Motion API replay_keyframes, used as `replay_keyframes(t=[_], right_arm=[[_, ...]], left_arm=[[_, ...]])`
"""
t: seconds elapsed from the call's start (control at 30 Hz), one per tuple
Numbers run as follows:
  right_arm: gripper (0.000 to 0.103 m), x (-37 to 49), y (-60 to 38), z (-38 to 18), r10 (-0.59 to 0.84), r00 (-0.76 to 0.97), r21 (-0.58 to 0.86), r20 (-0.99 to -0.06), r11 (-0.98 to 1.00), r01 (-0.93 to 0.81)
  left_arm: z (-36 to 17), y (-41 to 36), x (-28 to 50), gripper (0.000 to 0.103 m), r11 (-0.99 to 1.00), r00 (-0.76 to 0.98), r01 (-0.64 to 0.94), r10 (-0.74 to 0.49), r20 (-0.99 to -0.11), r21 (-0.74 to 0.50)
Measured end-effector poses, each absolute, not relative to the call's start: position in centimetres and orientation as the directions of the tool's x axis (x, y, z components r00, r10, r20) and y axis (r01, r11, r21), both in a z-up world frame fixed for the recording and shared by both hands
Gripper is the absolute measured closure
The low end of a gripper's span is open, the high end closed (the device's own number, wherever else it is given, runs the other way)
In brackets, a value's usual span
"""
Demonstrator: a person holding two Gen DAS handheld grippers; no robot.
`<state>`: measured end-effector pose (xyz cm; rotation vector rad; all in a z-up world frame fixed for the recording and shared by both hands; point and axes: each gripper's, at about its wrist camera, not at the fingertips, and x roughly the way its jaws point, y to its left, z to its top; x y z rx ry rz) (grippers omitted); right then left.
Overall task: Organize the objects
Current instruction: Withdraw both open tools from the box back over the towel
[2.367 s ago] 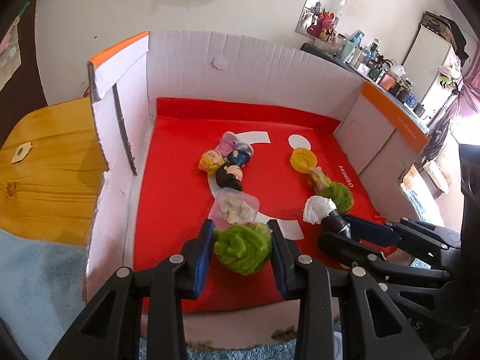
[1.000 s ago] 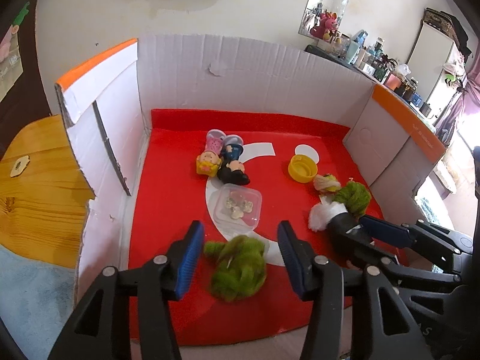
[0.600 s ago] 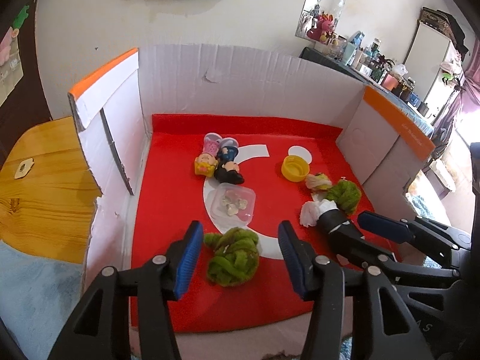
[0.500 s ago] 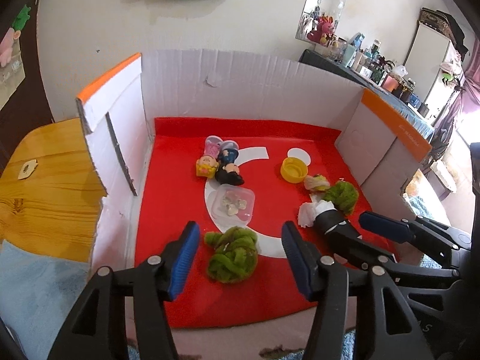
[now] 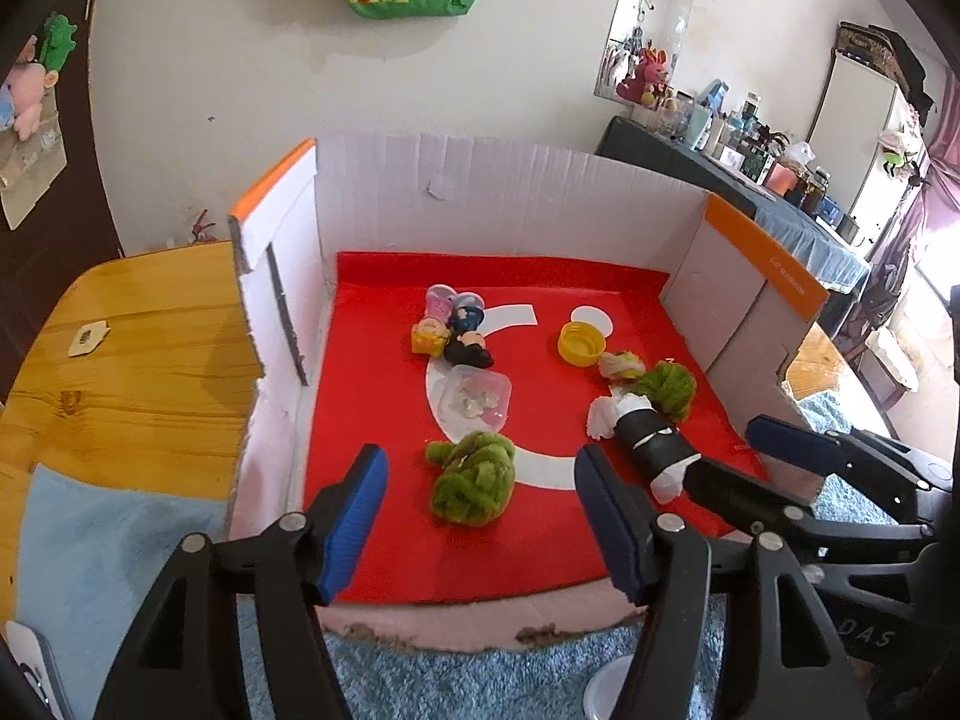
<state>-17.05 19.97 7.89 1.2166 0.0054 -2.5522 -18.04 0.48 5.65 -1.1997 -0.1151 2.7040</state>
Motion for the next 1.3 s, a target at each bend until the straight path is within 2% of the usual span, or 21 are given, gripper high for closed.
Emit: replay_keyframes(t=[0.17, 0.27, 0.47, 0.57, 0.87, 0.93, 1.03, 1.3], right_arm=[[0.040, -15.9, 20.2, 8.7, -0.276, -0.606, 0.123, -0.746, -0.951, 0.282], [0.033, -15.1, 20.4, 9.1, -0.277, -0.615, 0.120, -0.739, -0.951, 0.284], [0.032, -13.8, 20.4, 9.4, -0.275, -0.624, 0.115, -0.732, -0.952, 0.285], [0.026, -13.0, 20.5, 9.6, -0.276, -0.629, 0.115, -0.727, -0.951, 0.286], [0.026, -11.2, 20.8, 9.7, -0.270, -0.635, 0.109, -0.723, -0.953, 0.282], [0.022, -10.9, 20.8, 9.7, -0.270, -0.637, 0.109, -0.722, -0.954, 0.281], [0.022, -10.3, 20.9, 9.7, -0.270, -0.641, 0.107, -0.719, -0.954, 0.281], [0.019, -8.8, 20.9, 9.4, -0.268, -0.644, 0.104, -0.717, -0.954, 0.281]], left_arm=[[6.1, 0.2, -16.9, 0.031, -0.983, -0.671, -0.126, 0.185, -0.718, -0.135], [6.4, 0.2, -16.1, 0.027, -0.983, -0.676, -0.126, 0.182, -0.714, -0.131], [6.8, 0.1, -14.6, 0.025, -0.985, -0.688, -0.118, 0.170, -0.706, -0.122], [6.8, 0.1, -13.8, 0.022, -0.986, -0.691, -0.117, 0.167, -0.703, -0.119], [6.6, 0.0, -11.9, 0.020, -0.986, -0.691, -0.111, 0.166, -0.704, -0.124], [6.6, 0.0, -11.5, 0.020, -0.986, -0.690, -0.111, 0.167, -0.704, -0.125], [6.6, 0.0, -11.0, 0.016, -0.986, -0.692, -0.108, 0.165, -0.703, -0.124], [6.1, 0.3, -9.4, 0.014, -0.986, -0.689, -0.108, 0.164, -0.706, -0.123]])
